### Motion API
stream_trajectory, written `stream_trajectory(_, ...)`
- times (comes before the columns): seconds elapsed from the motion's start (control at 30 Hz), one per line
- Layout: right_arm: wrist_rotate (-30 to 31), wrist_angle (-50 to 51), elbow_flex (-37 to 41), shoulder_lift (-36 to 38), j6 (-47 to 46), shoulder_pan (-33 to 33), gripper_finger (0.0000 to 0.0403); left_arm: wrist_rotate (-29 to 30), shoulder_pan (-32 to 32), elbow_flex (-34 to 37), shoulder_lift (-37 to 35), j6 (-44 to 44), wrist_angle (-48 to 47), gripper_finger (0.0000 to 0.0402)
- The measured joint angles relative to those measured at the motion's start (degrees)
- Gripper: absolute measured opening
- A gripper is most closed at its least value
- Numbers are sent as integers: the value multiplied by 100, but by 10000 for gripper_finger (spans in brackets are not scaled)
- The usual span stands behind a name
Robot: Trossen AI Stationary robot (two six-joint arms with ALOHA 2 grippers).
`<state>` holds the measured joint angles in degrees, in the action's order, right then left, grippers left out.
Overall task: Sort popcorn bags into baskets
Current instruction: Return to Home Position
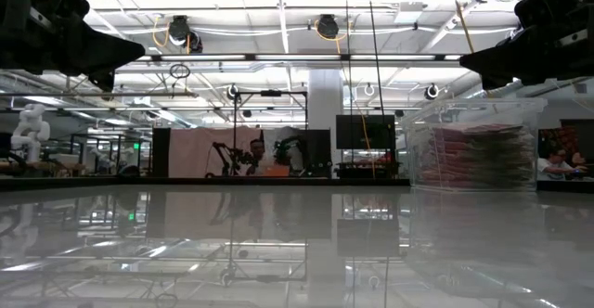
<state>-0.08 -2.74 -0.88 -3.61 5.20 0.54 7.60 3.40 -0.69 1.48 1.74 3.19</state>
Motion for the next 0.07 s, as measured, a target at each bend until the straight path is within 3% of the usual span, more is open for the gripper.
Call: stream_trajectory(0.07, 1, 0, 0, 1, 1, 2, 0, 0, 2, 0, 0, 0, -1, 33)
